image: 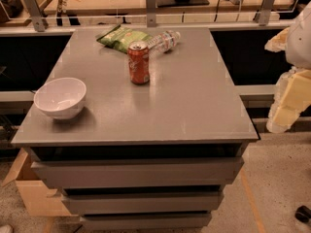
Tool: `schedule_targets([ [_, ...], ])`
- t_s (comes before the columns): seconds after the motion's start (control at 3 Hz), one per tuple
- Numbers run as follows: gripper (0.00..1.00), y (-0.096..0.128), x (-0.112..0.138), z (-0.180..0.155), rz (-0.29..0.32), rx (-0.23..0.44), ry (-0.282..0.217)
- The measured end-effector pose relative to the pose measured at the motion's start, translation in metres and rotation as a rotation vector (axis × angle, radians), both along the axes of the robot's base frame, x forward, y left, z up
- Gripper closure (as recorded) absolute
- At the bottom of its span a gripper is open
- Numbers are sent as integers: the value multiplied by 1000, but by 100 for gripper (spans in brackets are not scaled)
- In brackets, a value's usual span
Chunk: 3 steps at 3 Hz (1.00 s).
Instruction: Knock coke can over
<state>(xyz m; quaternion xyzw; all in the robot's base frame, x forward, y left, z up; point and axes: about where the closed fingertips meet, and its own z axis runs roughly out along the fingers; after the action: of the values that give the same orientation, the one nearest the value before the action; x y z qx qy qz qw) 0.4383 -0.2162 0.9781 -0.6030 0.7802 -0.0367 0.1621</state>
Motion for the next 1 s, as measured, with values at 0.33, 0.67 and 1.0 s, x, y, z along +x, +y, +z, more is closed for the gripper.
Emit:
schedule_targets([
  [0.33, 0, 0, 0, 0, 0, 0, 0],
  [0.67, 0, 4, 15, -2, -32, 47, -42],
  [1.0, 0, 28, 58, -4, -32, 166, -95],
])
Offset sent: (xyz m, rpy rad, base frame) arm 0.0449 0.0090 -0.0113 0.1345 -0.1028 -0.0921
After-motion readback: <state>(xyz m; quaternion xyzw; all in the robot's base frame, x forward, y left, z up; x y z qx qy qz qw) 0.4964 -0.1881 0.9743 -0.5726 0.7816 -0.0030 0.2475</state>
